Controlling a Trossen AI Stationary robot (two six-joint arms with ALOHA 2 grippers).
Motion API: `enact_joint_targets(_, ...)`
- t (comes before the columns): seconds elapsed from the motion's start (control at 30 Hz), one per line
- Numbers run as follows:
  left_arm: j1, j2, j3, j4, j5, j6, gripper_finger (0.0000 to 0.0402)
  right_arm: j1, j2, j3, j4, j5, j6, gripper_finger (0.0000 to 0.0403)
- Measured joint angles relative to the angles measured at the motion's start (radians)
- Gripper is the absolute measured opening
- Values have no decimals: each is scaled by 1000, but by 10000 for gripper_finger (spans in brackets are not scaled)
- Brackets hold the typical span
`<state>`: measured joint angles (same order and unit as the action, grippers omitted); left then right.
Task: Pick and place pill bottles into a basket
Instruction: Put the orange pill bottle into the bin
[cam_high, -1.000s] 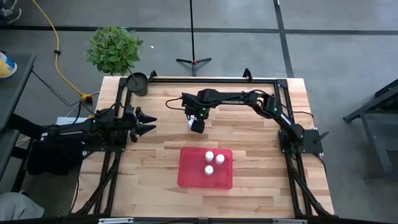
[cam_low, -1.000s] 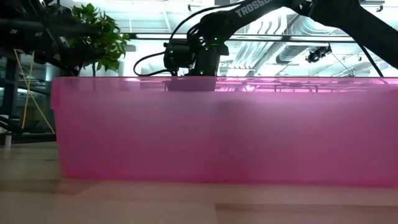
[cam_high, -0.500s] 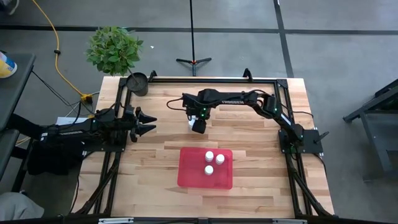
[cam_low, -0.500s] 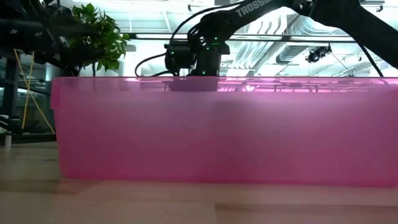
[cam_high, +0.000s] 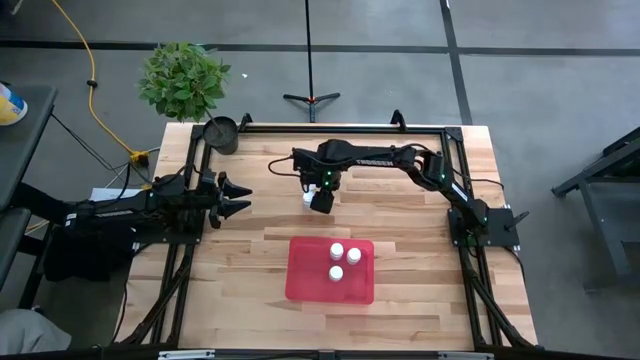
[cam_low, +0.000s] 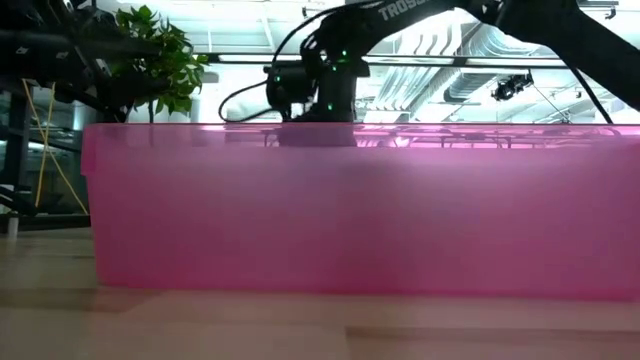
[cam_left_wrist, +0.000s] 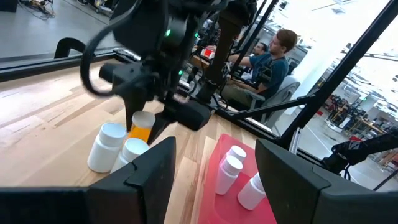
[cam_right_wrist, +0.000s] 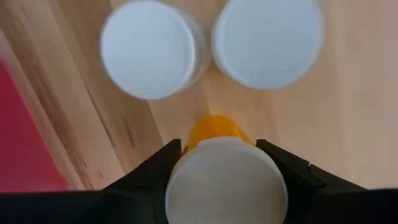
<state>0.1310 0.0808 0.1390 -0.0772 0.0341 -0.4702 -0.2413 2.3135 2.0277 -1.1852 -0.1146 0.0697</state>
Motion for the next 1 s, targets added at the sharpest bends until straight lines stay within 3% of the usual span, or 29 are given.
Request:
enact_joint_targets(0.5, 0, 0, 0, 0, 0, 0, 253, 47, 0, 328, -233, 6, 1, 184)
enact_joint_targets(1.0, 0, 0, 0, 0, 0, 0, 253, 293, -45, 328, -299, -11, 155, 182)
